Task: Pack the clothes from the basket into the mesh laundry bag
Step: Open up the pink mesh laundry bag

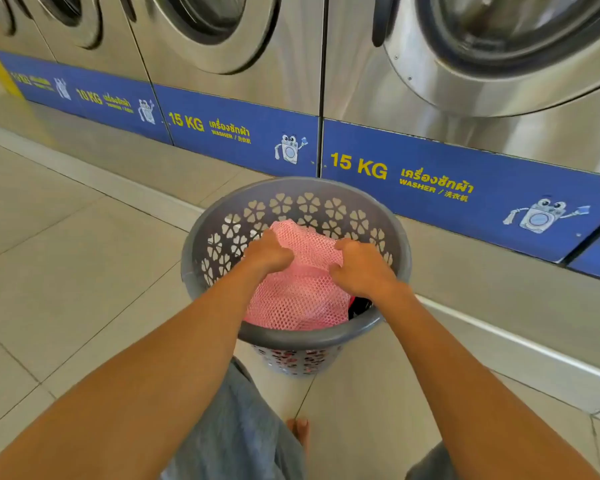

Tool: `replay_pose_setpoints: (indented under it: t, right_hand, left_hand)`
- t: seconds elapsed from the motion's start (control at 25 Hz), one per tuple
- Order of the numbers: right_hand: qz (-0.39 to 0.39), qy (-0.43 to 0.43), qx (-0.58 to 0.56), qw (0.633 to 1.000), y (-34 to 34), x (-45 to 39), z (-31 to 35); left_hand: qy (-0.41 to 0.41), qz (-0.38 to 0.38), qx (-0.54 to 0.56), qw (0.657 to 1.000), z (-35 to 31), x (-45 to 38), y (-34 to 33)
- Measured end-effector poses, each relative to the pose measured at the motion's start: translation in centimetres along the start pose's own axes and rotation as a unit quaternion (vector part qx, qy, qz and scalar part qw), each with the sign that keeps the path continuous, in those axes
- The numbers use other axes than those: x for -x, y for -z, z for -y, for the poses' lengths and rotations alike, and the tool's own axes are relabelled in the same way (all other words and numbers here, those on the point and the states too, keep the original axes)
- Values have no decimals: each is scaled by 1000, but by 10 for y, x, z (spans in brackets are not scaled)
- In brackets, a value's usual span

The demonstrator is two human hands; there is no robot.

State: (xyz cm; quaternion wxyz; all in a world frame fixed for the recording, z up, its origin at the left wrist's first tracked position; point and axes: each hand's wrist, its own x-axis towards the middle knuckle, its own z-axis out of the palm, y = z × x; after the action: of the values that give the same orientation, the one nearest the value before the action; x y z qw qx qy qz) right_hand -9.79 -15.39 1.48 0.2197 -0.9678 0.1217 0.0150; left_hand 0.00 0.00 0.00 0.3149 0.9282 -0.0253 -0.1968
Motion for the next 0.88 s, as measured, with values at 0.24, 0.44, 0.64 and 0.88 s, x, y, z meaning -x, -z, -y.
replay_pose_setpoints:
  t: [0.24,0.44,0.64,0.88]
  right_hand:
    - [162,-73,71,982,-30,-16,9]
    - [87,-67,119,987,-34,-14,16]
    - [-20,-65,-71,995,12,2,34]
    - [-302,-12,-248,920,101,55,32]
  left_hand:
    - [86,25,20,996,11,-6,-5]
    - [93,66,83,990,11,3,-2]
    - [-39,-9,144,989,-25,25,14]
    - [-242,-57,332,910,-82,77,28]
